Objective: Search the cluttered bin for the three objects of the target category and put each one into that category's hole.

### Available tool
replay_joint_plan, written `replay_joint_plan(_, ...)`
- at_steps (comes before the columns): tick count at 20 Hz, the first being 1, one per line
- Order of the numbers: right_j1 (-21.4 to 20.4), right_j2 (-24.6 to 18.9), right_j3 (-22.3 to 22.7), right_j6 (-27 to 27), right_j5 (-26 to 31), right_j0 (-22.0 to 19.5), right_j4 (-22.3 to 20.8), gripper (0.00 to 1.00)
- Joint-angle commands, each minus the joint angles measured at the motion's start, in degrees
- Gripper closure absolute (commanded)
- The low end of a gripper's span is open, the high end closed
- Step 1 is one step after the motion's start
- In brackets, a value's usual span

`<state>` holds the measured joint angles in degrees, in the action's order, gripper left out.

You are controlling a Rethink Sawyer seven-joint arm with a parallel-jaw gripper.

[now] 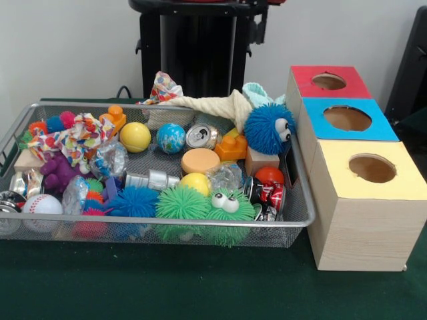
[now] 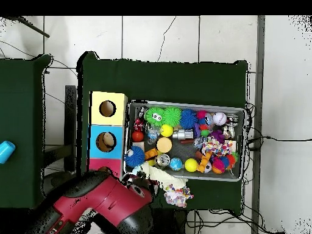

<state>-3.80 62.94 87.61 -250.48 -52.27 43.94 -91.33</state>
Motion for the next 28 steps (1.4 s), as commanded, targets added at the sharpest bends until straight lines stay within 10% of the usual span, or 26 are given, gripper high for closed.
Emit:
replay_joint_plan(1, 6.0, -4.1, -6.3, -5.6, 5.5, -3.9, -0.5, 1.0)
replay_joint_plan(12, 1.5, -7.8, -6.1, 8.1, 7.0, -10.8, -1.7, 1.0)
replay_joint_plan(28, -12.2, -18.0, -3.5, 43.8, 13.7, -30.9, 3.7, 1.0)
